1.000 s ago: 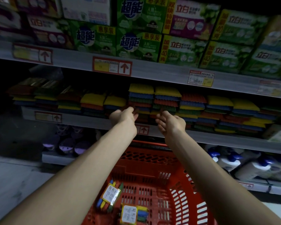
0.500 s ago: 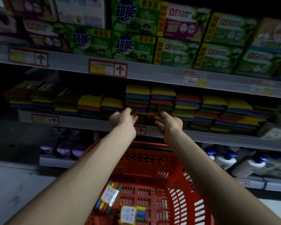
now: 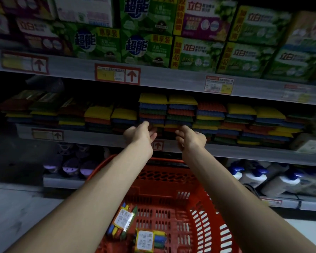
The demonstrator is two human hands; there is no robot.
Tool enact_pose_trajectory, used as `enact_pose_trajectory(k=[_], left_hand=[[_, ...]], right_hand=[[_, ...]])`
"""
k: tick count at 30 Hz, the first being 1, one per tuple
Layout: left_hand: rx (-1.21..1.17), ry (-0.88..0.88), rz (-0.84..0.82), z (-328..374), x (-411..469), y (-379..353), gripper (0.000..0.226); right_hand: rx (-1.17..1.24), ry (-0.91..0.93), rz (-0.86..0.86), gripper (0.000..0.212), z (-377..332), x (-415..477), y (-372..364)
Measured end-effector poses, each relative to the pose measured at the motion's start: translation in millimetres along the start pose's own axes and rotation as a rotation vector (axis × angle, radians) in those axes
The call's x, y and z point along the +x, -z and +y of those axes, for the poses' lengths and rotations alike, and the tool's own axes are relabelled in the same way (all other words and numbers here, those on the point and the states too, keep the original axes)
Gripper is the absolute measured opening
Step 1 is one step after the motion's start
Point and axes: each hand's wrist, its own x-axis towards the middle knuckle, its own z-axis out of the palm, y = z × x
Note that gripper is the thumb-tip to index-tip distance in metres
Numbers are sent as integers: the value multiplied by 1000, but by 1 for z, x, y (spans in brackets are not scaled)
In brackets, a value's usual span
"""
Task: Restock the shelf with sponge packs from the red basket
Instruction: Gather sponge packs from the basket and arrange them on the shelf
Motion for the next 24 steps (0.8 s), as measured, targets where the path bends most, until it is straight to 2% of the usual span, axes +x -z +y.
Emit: enact_pose_trajectory(k=[13,17,21,24], left_hand=[[34,7,-31,0,1,1,48],[41,-12,-49,-2,-1,0,48],[76,-30,-67,-7,-7,-3,37],[134,-58,-96,-10,-13,-5,5]], right_hand=[[46,-52,33,49,-4,2,1],[35,-56,23,40,-6,3,2],[25,-54,1,29,-8,-1,4],[23,-57,-27,41,-7,-2,5]])
